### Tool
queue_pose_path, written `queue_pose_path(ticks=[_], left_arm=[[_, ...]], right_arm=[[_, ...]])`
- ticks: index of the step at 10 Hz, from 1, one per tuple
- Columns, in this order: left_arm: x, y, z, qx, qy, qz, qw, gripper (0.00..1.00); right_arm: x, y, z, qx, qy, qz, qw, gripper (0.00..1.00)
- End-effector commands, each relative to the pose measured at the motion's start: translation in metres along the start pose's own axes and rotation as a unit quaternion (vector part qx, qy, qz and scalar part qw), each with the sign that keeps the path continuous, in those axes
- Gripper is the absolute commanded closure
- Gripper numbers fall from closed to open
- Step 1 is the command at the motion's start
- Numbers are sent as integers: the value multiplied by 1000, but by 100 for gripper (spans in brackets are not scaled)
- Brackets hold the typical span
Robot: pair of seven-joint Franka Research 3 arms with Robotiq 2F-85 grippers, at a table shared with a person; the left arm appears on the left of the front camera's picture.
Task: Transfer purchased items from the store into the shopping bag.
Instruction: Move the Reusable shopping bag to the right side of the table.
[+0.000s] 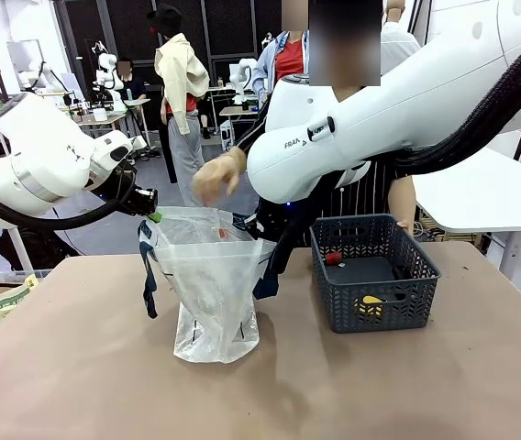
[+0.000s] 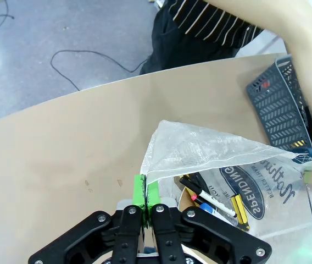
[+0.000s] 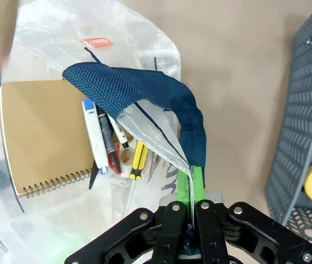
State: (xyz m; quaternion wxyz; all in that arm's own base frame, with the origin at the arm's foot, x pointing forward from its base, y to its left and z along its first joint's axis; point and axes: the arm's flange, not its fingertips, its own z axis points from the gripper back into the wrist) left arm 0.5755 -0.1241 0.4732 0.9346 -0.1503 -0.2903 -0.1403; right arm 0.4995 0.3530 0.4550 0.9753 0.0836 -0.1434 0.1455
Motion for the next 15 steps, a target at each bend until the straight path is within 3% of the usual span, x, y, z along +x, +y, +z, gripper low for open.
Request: queue_pose_path(ticks=[1, 15], left_arm=[[-2, 2, 4, 0, -3, 5, 1000, 100], [-2, 2, 4, 0, -3, 5, 1000, 100]], right_arm=[[-3, -3, 1, 0, 1, -5, 1000, 100], [-3, -3, 1, 0, 1, -5, 1000, 100]])
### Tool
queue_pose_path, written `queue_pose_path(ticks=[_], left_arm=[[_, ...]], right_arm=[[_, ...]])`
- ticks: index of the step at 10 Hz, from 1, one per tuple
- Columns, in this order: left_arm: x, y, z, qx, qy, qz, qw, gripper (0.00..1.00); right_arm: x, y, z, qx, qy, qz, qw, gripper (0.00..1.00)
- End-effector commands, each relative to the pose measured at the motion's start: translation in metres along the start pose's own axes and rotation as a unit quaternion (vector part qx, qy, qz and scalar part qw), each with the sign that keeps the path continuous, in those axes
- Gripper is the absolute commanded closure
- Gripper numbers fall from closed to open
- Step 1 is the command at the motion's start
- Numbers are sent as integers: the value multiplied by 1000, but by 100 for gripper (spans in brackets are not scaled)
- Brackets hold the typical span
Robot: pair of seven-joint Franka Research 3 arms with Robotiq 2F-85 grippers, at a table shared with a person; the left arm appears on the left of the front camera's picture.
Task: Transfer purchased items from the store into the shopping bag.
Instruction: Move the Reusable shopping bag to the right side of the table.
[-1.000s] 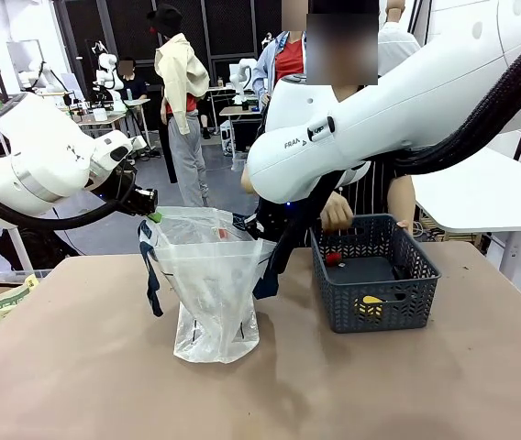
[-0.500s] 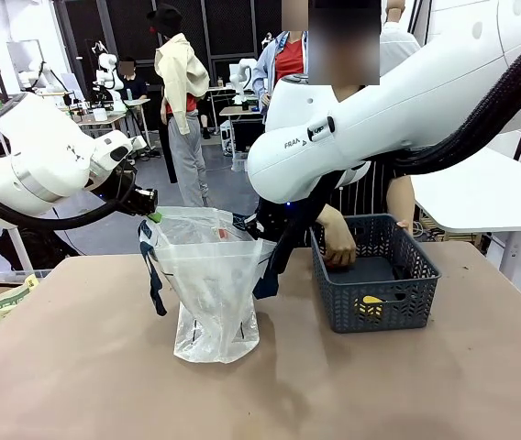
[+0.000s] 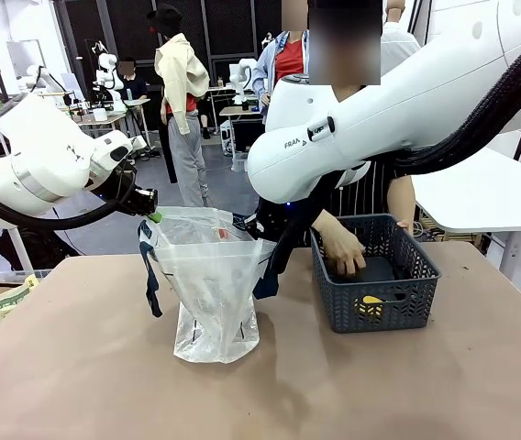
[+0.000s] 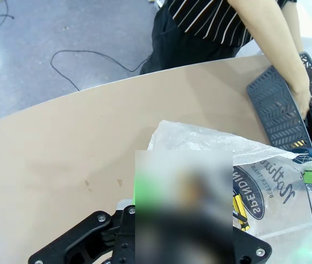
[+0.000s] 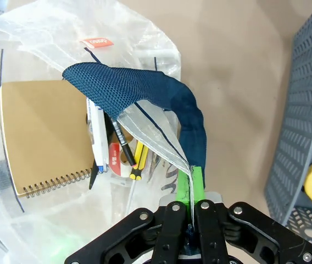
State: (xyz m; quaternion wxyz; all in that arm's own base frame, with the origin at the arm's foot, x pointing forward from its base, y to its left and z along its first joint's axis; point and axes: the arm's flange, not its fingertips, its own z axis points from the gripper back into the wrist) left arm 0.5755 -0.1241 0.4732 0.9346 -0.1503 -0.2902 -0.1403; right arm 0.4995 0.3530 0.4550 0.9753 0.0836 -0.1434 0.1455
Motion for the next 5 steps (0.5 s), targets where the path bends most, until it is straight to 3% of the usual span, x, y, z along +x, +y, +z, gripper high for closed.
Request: queue_pose_path(ticks=[1, 5], left_arm=[[-2, 2, 4, 0, -3, 5, 1000, 100], [-2, 2, 4, 0, -3, 5, 1000, 100]], right_arm=[[-3, -3, 1, 0, 1, -5, 1000, 100], [-3, -3, 1, 0, 1, -5, 1000, 100]])
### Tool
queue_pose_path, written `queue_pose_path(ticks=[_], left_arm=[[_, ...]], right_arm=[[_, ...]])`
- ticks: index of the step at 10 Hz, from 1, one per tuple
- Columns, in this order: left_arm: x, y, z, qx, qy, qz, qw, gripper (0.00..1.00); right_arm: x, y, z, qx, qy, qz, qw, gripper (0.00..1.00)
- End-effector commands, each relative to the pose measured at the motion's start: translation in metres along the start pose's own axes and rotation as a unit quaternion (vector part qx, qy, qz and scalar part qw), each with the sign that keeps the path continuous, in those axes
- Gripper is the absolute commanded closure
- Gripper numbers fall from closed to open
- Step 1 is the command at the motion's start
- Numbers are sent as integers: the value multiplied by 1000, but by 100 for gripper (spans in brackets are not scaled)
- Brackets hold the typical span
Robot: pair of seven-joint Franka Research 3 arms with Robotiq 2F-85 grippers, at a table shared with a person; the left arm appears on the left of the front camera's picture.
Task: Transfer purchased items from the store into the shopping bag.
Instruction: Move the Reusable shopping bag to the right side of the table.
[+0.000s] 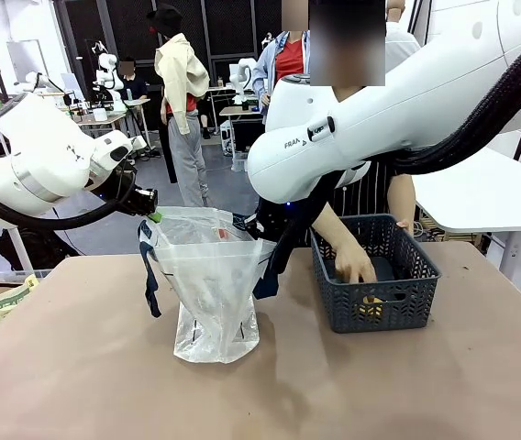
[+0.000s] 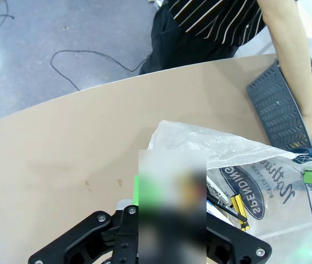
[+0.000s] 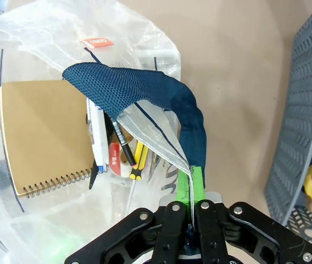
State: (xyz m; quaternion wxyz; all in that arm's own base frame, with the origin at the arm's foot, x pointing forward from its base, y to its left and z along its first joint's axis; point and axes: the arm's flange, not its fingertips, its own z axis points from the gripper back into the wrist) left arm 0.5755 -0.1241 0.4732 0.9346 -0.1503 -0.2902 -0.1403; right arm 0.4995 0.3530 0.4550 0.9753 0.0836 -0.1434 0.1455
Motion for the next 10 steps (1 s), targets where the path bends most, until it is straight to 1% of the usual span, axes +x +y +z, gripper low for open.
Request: queue_pose_path(ticks=[1, 10], left_arm=[[-2, 2, 4, 0, -3, 5, 1000, 100], [-2, 2, 4, 0, -3, 5, 1000, 100]], right_arm=[[-3, -3, 1, 0, 1, -5, 1000, 100], [-3, -3, 1, 0, 1, -5, 1000, 100]])
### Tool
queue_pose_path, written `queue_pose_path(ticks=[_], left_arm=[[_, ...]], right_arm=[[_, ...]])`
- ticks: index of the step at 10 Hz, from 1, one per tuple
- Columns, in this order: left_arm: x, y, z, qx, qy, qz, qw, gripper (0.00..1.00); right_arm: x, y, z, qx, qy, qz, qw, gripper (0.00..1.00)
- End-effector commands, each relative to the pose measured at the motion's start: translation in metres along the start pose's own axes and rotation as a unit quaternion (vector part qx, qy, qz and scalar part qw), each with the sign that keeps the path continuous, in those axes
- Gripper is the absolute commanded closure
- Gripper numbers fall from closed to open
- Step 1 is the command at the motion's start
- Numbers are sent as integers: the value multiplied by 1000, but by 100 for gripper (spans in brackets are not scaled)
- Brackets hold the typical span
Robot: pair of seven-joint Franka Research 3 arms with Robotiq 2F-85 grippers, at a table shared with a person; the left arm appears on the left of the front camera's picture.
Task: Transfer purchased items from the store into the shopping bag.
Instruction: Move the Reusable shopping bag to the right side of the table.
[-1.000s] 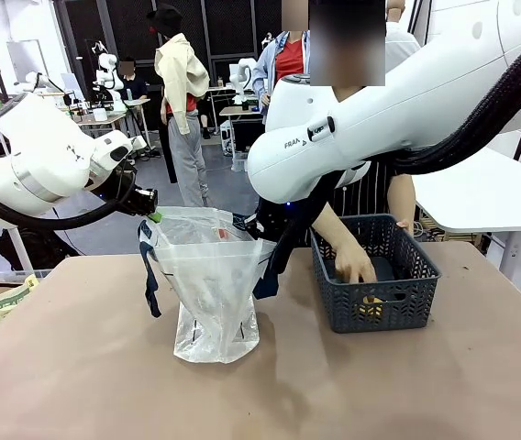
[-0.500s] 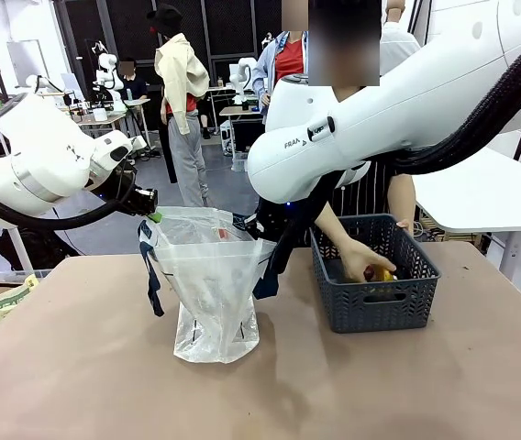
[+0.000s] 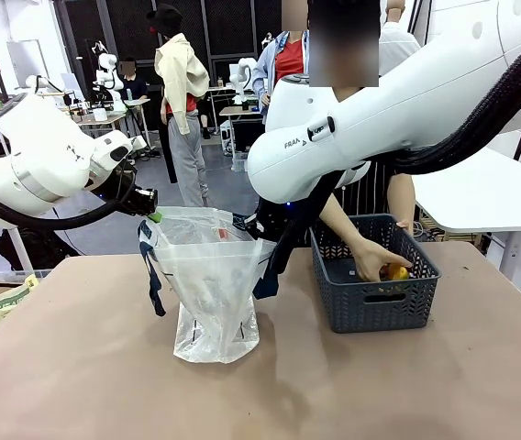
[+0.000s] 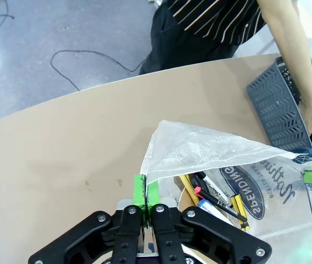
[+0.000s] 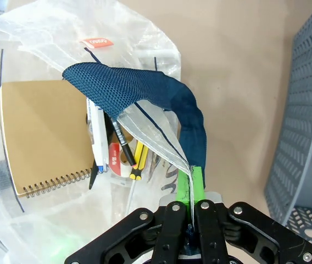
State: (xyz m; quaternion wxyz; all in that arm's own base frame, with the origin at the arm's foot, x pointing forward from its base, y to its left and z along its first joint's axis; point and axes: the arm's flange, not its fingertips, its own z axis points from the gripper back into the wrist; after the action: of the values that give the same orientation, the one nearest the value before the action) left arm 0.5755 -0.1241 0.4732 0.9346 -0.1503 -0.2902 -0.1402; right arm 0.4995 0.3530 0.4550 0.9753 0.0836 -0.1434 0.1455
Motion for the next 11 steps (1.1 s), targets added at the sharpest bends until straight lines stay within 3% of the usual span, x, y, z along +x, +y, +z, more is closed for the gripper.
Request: queue_pose_path(ticks=[1, 11], left_arm=[[-2, 2, 4, 0, -3, 5, 1000, 100], [-2, 2, 4, 0, -3, 5, 1000, 100]], right_arm=[[-3, -3, 1, 0, 1, -5, 1000, 100], [-3, -3, 1, 0, 1, -5, 1000, 100]])
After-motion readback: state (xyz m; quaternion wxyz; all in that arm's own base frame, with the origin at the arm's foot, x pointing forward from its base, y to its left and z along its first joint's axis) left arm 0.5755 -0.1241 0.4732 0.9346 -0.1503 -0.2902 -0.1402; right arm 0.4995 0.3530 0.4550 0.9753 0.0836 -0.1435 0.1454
